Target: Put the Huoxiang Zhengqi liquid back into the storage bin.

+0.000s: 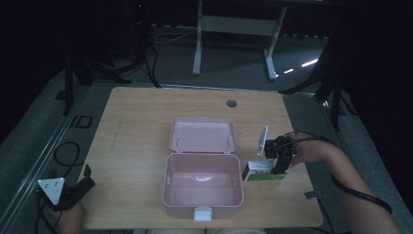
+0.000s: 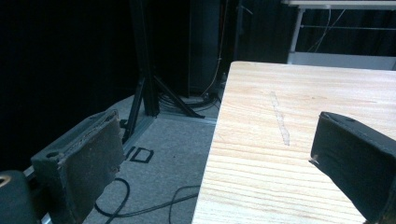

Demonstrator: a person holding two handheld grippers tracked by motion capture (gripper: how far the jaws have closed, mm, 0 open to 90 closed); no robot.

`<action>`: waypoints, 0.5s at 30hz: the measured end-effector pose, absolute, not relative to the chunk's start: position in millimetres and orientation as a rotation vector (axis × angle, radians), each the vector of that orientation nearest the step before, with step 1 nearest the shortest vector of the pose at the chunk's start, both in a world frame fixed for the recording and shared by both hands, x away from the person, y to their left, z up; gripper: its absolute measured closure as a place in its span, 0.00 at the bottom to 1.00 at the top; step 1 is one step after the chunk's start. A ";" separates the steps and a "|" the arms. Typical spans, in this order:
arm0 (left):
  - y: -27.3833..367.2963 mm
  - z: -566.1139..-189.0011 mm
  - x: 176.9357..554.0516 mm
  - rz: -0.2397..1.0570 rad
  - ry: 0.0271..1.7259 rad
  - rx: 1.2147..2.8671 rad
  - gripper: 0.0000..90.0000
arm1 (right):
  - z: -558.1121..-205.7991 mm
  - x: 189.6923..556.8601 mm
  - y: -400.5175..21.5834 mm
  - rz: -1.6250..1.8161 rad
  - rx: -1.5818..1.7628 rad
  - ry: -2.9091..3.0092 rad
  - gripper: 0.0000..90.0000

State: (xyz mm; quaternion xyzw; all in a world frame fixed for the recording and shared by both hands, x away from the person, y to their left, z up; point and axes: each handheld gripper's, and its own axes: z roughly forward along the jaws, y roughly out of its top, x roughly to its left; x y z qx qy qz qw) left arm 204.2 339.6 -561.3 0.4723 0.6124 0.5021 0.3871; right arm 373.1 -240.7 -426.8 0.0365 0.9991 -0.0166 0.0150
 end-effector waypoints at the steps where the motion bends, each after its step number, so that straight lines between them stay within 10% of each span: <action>1: 339.6 -561.2 204.3 1.277 1.559 1.201 0.03 | -428.5 374.0 -240.4 -0.055 0.113 3.104 0.44; 15: 339.2 -561.2 204.0 1.278 1.560 1.204 0.03 | -455.8 380.0 -234.8 -0.101 0.088 3.148 0.62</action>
